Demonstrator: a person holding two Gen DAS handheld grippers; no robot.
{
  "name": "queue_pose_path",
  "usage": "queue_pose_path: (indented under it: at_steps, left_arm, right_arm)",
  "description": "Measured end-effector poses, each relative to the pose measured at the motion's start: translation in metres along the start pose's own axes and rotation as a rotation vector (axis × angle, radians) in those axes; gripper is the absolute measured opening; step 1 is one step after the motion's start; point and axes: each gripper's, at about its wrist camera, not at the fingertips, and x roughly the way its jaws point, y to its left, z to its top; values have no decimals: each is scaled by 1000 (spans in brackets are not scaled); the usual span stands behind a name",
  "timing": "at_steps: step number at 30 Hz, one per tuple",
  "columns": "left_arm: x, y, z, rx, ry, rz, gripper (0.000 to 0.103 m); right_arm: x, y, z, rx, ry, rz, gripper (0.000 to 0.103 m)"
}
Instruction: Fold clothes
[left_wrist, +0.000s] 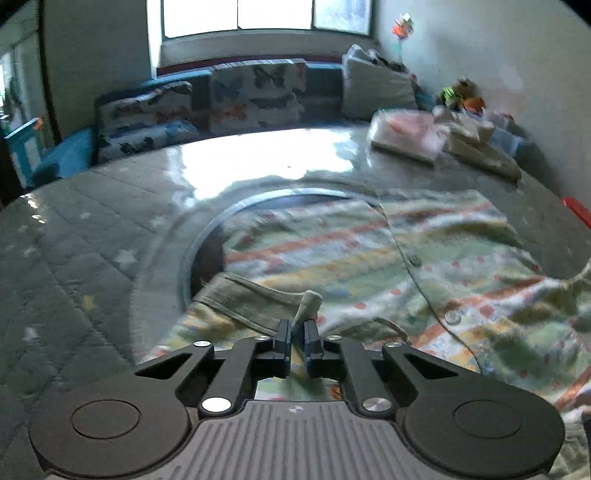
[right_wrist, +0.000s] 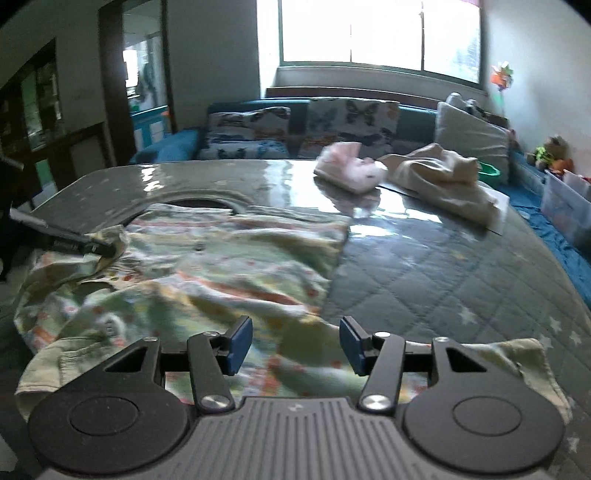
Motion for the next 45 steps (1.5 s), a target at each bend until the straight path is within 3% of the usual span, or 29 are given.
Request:
queue_pose_path:
  at_steps: [7, 12, 16, 22, 30, 32, 34, 38, 45]
  left_arm:
    - [-65, 46, 2, -134, -141, 78, 5]
    - [-115, 84, -20, -217, -218, 195, 5]
    - [-129, 110, -48, -254, -188, 291, 5]
    - [-121, 139, -86, -283, -82, 403, 5]
    - [-109, 150, -111, -314, 22, 448, 5]
    - [-109, 149, -112, -307, 27, 454, 6]
    - [-111, 151, -111, -317, 33, 463, 14]
    - [-120, 149, -101, -336, 8, 473, 16]
    - [-114, 122, -76, -276, -39, 375, 19]
  right_arm:
    - [0, 27, 5, -60, -12, 66, 53]
    - [4, 44, 8, -96, -10, 112, 53]
    - [11, 60, 7, -129, 9, 154, 53]
    - [22, 81, -1, -174, 52, 196, 54]
    - [31, 90, -13, -215, 123, 208, 55]
    - [32, 88, -14, -222, 129, 210, 55]
    - [32, 87, -14, -227, 133, 213, 55]
    - [30, 84, -8, -225, 112, 214, 56]
    - [34, 78, 3, -207, 91, 206, 58]
